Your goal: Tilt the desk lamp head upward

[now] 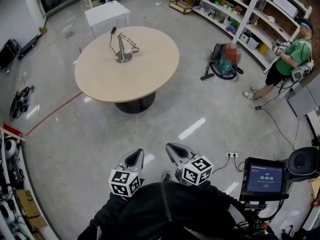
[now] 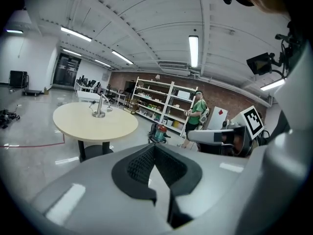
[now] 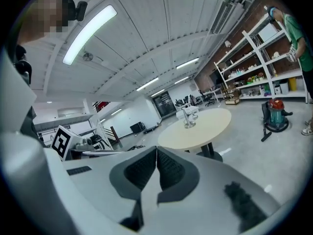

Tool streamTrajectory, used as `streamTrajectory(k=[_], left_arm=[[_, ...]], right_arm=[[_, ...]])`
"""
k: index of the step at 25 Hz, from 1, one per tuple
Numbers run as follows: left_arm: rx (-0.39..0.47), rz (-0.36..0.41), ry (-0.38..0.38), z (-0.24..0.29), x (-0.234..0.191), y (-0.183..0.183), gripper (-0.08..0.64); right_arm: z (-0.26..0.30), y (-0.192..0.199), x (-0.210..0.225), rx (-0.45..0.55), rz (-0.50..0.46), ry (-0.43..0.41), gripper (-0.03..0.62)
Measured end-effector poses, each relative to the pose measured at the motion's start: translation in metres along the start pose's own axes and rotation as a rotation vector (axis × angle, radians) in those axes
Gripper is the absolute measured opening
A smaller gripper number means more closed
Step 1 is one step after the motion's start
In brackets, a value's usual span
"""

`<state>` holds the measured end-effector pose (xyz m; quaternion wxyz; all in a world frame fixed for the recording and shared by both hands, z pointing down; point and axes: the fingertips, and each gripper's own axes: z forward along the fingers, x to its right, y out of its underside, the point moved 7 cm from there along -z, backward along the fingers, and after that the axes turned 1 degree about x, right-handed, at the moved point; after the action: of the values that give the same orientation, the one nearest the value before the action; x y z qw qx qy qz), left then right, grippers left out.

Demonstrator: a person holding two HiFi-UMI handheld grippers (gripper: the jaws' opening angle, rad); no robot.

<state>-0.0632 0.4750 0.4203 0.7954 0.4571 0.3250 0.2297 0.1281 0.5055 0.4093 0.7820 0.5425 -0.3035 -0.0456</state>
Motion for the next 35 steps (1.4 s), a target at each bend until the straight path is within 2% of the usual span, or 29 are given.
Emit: streamTrajectory(k=[7,14,19,26,31,35], left_arm=[[-0.004,0.004,-0.041,-0.002,0.006,0.004,0.006],[0.000,-0.019,-0.055,0.030,0.002,-0.004,0.006],[-0.004,-0.014,-0.004,0.047,-0.001,-0.007,0.006],[-0.022,-0.001,0.101,0.096,-0.027,-0.025,0.006],[-0.023,-0.018,0.128,0.103,-0.044,-0.041,0.006],[-0.031,-0.025,0.152,0.123,-0.081,-0.057,0.006]], right_arm=[[0.001,0.003,0.007,0.001,0.012,-0.033,0.005],[0.013,-0.007,0.038,-0.019,0.008,-0.038,0.005],[0.012,-0.010,0.048,-0.005,0.013,0.017,0.005],[0.034,-0.025,0.077,0.013,0.016,0.133,0.005],[0.047,-0.037,0.074,0.008,0.012,0.161,0.005],[0.090,-0.046,0.081,-0.012,0.012,0.175,0.005]])
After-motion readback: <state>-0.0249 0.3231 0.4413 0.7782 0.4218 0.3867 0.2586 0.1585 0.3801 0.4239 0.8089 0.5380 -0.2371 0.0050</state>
